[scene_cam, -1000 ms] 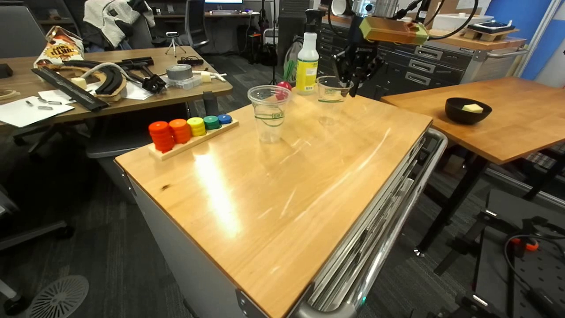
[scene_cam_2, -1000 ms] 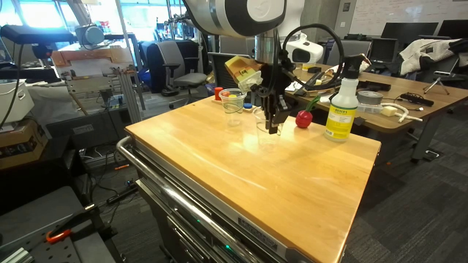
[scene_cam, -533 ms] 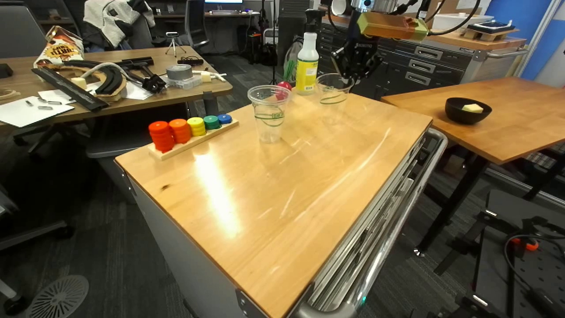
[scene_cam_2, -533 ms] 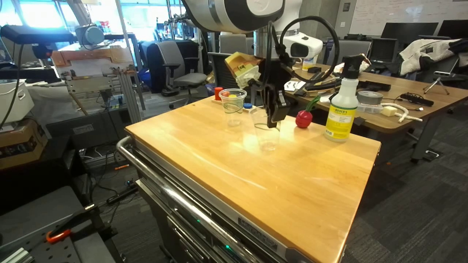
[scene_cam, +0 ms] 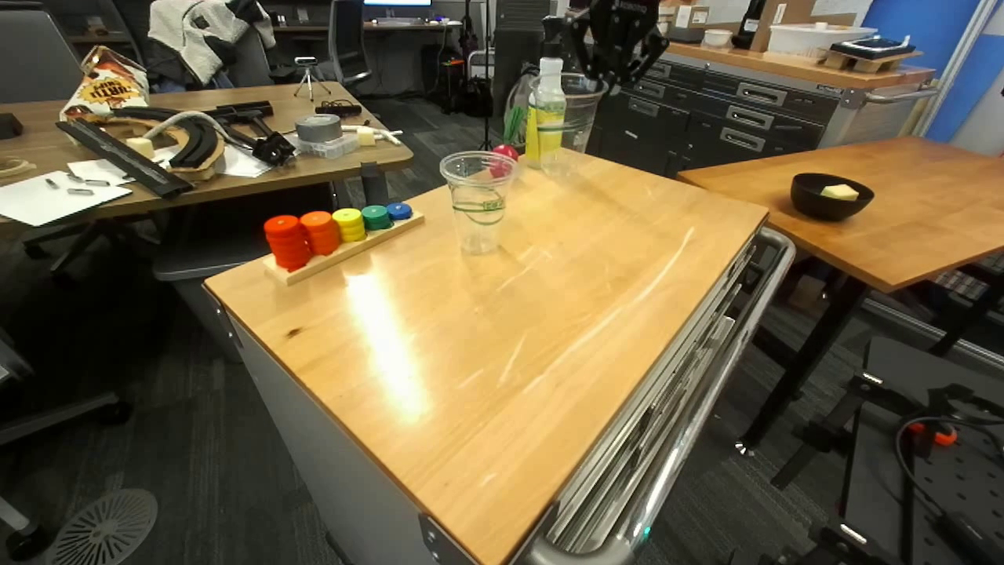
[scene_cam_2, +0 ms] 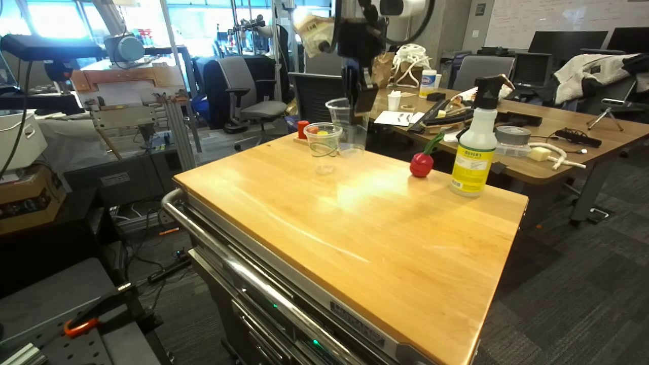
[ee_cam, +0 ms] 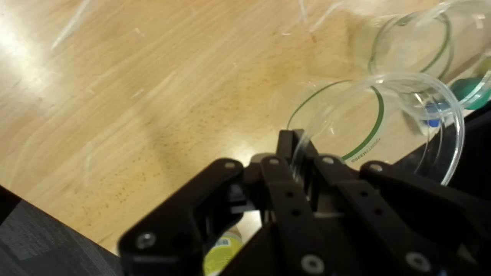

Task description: Stack the three cups

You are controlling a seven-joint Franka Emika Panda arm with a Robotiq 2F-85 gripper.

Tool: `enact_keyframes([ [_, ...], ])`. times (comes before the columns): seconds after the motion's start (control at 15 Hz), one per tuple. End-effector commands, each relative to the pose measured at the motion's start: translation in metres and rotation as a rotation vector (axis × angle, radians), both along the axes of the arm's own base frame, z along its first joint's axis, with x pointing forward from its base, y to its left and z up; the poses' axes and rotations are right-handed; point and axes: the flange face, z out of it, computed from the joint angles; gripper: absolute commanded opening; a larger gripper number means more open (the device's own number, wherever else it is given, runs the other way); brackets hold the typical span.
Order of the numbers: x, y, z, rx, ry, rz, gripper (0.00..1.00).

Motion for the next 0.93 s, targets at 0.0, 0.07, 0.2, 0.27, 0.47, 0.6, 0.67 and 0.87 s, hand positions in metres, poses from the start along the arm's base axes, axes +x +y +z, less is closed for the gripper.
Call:
enact_keyframes([
  [0.0,0.008,0.041,0.051,0.054,-0.042,0.017,0.01],
  [0.07,0.010,0.051,0.059,0.061,-0.053,0.028,0.01],
  [0.2,0.013,0.070,0.066,0.064,-0.072,0.052,0.01],
  [0.27,0.014,0.077,0.065,0.061,-0.075,0.062,0.01],
  [0.47,0.013,0.095,0.058,0.067,-0.060,0.088,0.01],
  [0.6,0.013,0.101,0.052,0.066,-0.052,0.101,0.01],
  [0.67,0.013,0.102,0.049,0.063,-0.049,0.104,0.01],
  [0.87,0.014,0.101,0.037,0.062,-0.037,0.103,0.01],
])
